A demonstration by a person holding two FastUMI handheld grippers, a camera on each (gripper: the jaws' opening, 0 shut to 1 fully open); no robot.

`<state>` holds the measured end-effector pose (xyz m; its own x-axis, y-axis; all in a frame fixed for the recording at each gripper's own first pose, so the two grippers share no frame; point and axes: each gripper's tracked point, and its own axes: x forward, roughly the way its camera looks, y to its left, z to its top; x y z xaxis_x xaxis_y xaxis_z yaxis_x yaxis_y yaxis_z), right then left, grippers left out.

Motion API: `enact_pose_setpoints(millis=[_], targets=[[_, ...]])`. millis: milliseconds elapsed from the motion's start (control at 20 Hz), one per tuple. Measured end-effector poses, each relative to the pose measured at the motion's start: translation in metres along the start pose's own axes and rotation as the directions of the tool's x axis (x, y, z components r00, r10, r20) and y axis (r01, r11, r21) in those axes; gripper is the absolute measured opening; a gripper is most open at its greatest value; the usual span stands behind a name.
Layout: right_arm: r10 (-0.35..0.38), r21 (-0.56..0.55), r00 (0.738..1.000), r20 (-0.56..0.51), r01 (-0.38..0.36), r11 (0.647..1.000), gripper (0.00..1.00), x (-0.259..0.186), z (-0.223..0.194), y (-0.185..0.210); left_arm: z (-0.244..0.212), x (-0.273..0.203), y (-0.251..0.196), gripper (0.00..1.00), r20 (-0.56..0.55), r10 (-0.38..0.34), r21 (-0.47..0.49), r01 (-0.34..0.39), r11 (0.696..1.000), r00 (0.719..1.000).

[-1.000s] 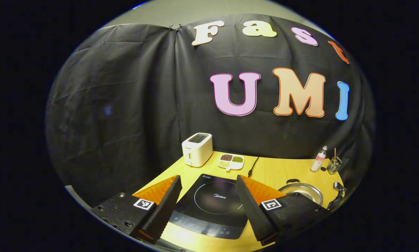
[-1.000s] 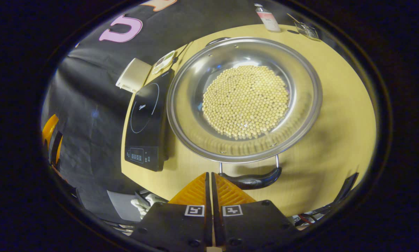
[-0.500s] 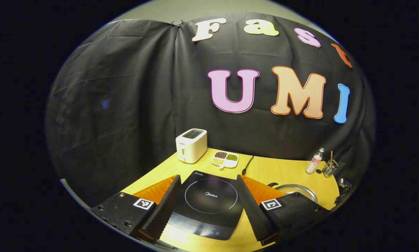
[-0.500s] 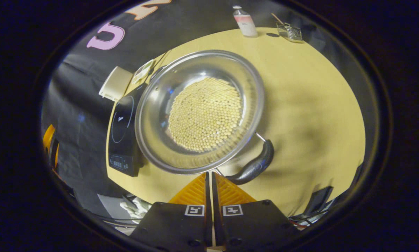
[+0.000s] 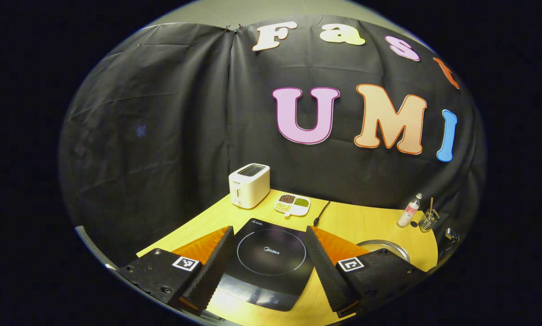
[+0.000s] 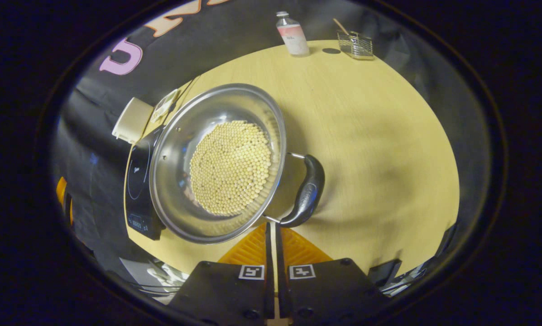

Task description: First push the handle of the pot to place it horizontally, then grasp the pot with both hands and set it on the induction cooktop.

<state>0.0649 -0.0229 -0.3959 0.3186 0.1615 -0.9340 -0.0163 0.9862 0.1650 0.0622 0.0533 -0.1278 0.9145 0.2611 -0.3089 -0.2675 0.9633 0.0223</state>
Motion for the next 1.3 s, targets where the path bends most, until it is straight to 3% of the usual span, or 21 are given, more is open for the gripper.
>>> enact_pose_setpoints(millis=[50, 150, 200, 250, 400, 650, 950, 1000, 1050, 1300], targets=[[-0.004, -0.002, 1.0, 0.006, 0.004, 1.0, 0.0, 0.001, 0.005, -0.003, -0.001, -0.001, 0.0, 0.96, -0.002, 0.001, 0.002, -0.001, 1.0, 1.0], [-0.009, 0.003, 1.0, 0.015, 0.009, 1.0, 0.06, 0.002, 0.014, -0.007, -0.002, 0.0, -0.003, 0.96, -0.007, 0.001, 0.008, -0.001, 1.0, 1.0], [-0.011, 0.004, 1.0, 0.02, 0.01, 1.0, 0.06, 0.004, 0.019, -0.009, -0.003, 0.0, -0.004, 0.92, -0.011, 0.0, 0.01, 0.0, 1.0, 1.0], [-0.015, 0.002, 1.0, 0.026, 0.015, 1.0, 0.06, 0.004, 0.022, -0.012, -0.005, 0.0, -0.006, 0.96, -0.015, -0.001, 0.012, 0.002, 1.0, 1.0], [-0.026, -0.012, 0.999, 0.046, 0.027, 1.0, 0.05, 0.008, 0.04, -0.019, -0.009, 0.0, -0.01, 0.92, -0.03, -0.005, 0.022, 0.006, 1.0, 1.0], [-0.043, -0.055, 0.997, 0.065, 0.047, 0.997, 0.05, 0.013, 0.064, -0.025, -0.013, -0.003, -0.012, 0.96, -0.042, 0.007, 0.039, -0.005, 0.999, 0.999], [-0.039, -0.086, 0.996, 0.076, 0.046, 0.995, 0.05, 0.017, 0.078, -0.027, -0.016, -0.006, -0.016, 0.96, -0.052, 0.019, 0.041, -0.017, 0.999, 0.998], [-0.038, -0.09, 0.996, 0.078, 0.045, 0.995, 0.0, 0.018, 0.08, -0.026, -0.016, -0.007, -0.018, 0.96, -0.049, 0.017, 0.041, -0.015, 0.999, 0.999], [-0.036, -0.094, 0.996, 0.079, 0.044, 0.995, 0.05, 0.018, 0.08, -0.027, -0.016, -0.008, -0.02, 0.96, -0.048, 0.013, 0.042, -0.011, 0.999, 0.999], [-0.069, -0.184, 0.995, 0.072, 0.081, 0.98, 0.06, 0.019, 0.068, -0.037, -0.017, -0.011, -0.027, 0.96, -0.043, -0.011, 0.052, 0.014, 0.999, 0.999]])
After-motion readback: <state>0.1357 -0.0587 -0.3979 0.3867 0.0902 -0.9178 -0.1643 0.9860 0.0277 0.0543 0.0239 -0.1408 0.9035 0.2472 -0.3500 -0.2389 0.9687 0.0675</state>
